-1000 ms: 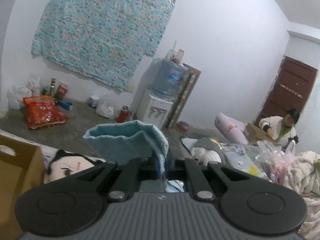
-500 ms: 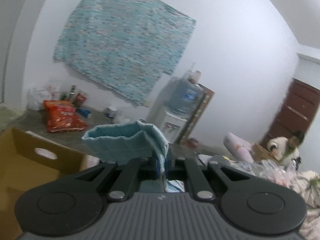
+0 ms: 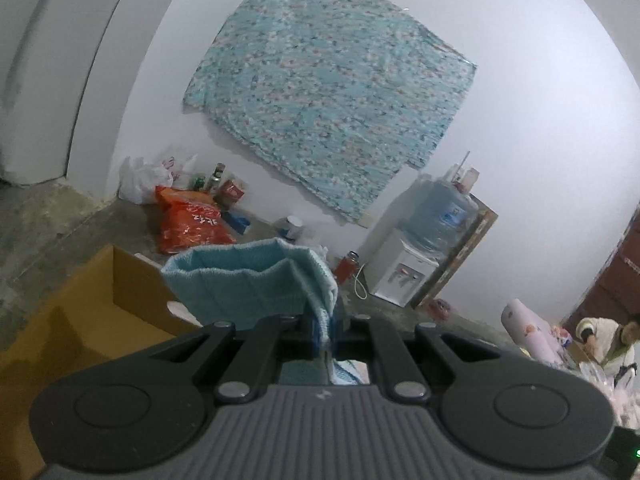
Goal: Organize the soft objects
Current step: 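Lift the light-blue towel with the left tool while the right tool lifts the wipes pack, then lower the light-blue towel into the cardboard box and open the left tool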
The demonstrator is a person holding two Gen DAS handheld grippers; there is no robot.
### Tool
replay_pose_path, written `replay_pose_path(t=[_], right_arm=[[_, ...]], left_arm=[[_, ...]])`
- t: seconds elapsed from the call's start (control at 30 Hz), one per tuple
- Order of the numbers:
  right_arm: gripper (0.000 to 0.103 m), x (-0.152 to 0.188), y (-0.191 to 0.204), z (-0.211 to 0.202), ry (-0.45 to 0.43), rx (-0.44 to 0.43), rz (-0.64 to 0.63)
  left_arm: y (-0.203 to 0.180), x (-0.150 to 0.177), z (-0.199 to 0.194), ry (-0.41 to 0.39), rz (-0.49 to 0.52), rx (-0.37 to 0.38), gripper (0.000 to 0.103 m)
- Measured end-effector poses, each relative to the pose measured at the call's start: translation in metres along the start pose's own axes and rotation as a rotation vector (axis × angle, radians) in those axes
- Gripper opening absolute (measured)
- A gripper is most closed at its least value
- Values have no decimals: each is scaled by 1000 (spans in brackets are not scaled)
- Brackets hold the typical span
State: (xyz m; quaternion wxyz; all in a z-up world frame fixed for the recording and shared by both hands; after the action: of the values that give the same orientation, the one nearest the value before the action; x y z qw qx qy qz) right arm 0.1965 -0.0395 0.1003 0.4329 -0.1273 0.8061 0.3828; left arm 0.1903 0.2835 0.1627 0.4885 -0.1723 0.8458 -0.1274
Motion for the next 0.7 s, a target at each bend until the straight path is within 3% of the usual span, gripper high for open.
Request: replay_pose_path(t=[0.1, 0.17, 0.23, 0.3, 0.37, 0.4, 0.43, 0.5, 0.6, 0.67, 0.7], right_arm=[[67, -14, 21, 40, 14, -31, -13], [67, -23, 33, 71, 24, -51, -30], [67, -32, 45, 106, 41, -69, -41], [67, -38, 55, 143, 71, -77, -48], [67, -40, 66, 179, 123, -48, -49], [67, -39, 71, 194, 146, -48, -48], [67, -38, 75, 208, 165, -57, -45], [67, -34, 83, 231, 189, -59, -39], [67, -27, 97, 252, 212, -53, -43], [67, -18, 103, 255, 228, -51, -40], [67, -16, 103, 256, 236, -51, -39]], left_arm=[[28, -12, 28, 20, -38, 35, 6], [59, -8, 54, 76, -81, 10, 7], [98, 8, 85, 161, -93, -75, 7], [134, 23, 118, 251, -30, -221, 7], [159, 33, 137, 319, 3, -289, 9], [163, 35, 143, 351, 34, -302, 12], [167, 36, 147, 379, 78, -326, 25], [174, 40, 150, 406, 151, -394, 25], [167, 39, 146, 444, 250, -412, 36], [161, 38, 134, 435, 310, -455, 71], [159, 34, 126, 404, 337, -492, 72]])
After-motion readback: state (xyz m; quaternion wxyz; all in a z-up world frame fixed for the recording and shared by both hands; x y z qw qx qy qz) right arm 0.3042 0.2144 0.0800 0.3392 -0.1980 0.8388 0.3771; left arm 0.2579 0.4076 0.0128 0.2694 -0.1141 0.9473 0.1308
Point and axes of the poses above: each gripper's, at about its wrist camera, not at the fingertips, and z roughly the way its jaws point, y to its left, x to its underside, the point moved 5 cm from there along z, roughly the way its jaws point, and after that the axes turned 11 degrees about -x, right-handed, at the moved point
